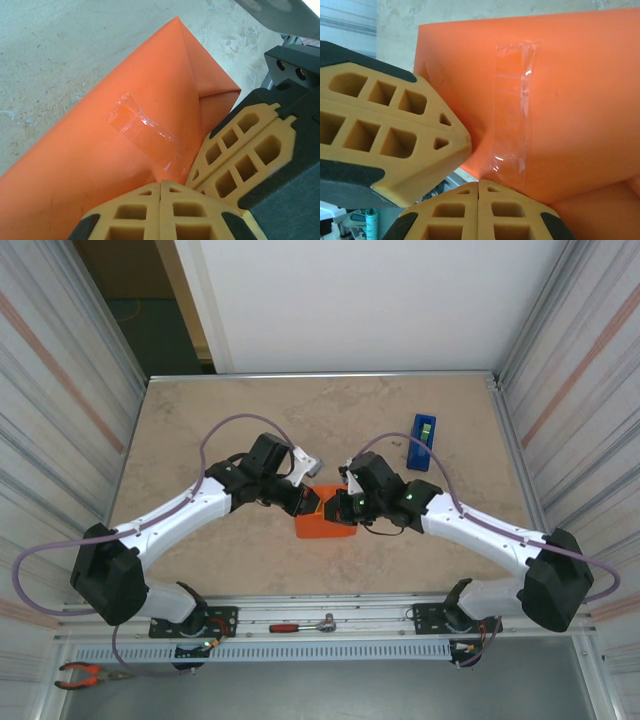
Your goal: Wrap the gift box in paper
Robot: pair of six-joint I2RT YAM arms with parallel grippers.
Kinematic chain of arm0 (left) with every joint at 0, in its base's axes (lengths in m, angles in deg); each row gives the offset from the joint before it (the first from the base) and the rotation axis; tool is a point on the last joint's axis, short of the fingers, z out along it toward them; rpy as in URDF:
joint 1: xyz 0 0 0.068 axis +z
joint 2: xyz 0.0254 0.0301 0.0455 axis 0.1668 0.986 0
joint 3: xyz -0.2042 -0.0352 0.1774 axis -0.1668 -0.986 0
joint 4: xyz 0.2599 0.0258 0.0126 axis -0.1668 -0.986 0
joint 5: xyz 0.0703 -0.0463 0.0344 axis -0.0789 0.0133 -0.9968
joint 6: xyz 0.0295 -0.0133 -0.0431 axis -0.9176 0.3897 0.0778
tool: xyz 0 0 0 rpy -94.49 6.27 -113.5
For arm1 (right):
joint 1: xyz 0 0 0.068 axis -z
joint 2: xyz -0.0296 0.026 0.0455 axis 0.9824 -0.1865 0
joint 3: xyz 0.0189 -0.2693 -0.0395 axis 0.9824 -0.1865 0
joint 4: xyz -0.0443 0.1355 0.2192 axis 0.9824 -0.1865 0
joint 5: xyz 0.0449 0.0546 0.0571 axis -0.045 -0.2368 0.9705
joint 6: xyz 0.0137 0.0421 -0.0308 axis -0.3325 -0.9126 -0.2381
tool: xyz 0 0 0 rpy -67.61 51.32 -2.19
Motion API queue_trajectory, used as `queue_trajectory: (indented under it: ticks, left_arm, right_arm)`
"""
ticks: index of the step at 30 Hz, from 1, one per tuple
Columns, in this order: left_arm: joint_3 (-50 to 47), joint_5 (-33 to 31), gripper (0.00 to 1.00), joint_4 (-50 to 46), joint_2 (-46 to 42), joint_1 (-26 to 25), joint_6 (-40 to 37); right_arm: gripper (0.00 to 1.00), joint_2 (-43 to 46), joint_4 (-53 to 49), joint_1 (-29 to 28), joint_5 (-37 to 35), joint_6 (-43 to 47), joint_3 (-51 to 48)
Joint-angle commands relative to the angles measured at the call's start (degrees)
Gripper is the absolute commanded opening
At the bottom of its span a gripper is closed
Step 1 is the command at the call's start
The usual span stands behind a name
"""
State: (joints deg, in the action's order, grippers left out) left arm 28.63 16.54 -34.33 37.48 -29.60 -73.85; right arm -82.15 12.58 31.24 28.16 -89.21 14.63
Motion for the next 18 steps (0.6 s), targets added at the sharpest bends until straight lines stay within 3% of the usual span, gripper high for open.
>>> queue_trajectory:
  ticks: [1, 10, 18]
  left_arm:
    - [-2.7, -3.1, 0.0, -5.0, 1.1, -0.4, -1.2]
    - [-2.8, -3.1, 0.0, -4.9, 1.0, -0.4, -1.1]
    - [-2.8, -3.0, 0.0, -4.8, 1.2, -0.4, -1.0]
  right_arm:
    - [0.0, 1.7, -1.8, -0.4, -0.7, 0.0, -2.1]
    - [0.0, 5.1, 1.8, -1.8, -3.4, -2.8, -6.3]
    - [0.0, 7.9, 11.3, -3.8, -13.1, -7.8, -12.6]
